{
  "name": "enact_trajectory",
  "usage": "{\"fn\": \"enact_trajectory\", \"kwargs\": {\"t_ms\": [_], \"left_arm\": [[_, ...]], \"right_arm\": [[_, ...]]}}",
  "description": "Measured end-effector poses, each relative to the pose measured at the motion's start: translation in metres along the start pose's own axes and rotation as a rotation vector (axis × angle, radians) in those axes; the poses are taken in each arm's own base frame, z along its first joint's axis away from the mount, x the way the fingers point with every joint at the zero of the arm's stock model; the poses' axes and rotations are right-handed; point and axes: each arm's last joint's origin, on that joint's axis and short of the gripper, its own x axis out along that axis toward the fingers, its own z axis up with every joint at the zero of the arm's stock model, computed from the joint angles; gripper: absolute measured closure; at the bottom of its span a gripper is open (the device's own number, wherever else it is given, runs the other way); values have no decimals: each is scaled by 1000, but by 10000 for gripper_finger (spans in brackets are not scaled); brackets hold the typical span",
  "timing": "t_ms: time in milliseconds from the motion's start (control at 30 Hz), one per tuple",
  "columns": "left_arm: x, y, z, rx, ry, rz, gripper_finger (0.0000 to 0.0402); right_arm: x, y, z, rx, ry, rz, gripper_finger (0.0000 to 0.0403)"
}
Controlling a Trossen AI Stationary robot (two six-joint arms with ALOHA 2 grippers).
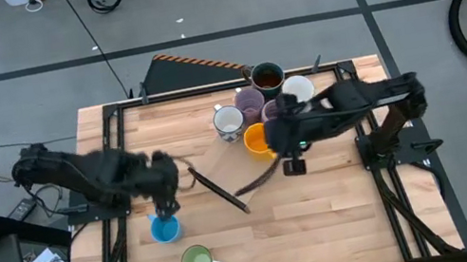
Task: Place coffee mugs
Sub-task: Put the blue mug on the shelf
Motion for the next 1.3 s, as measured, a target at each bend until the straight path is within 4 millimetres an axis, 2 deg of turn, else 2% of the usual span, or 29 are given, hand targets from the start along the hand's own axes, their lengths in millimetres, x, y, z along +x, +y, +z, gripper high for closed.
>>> {"fn": "enact_trajectory", "kwargs": {"t_ms": [133,300,433,633,900,1300], "left_arm": [[32,-16,-22,-62,92,-35,230],[63,-30,-40,-208,126,-81,230],[77,-32,-51,-323,175,-59,230],[86,-35,-58,-427,230,-31,230],[114,-58,-61,-425,279,-2,230],[150,-73,-69,-298,342,118,241]], "right_arm": [[-26,0,-7,-11,-79,-53,242],[-43,-2,-13,-11,-128,-59,242],[-48,-1,-15,-18,-138,-46,243],[-48,1,-16,-66,-129,-42,243],[-49,2,-17,-75,-129,-31,243],[-49,4,-15,-77,-142,-2,243]]}}
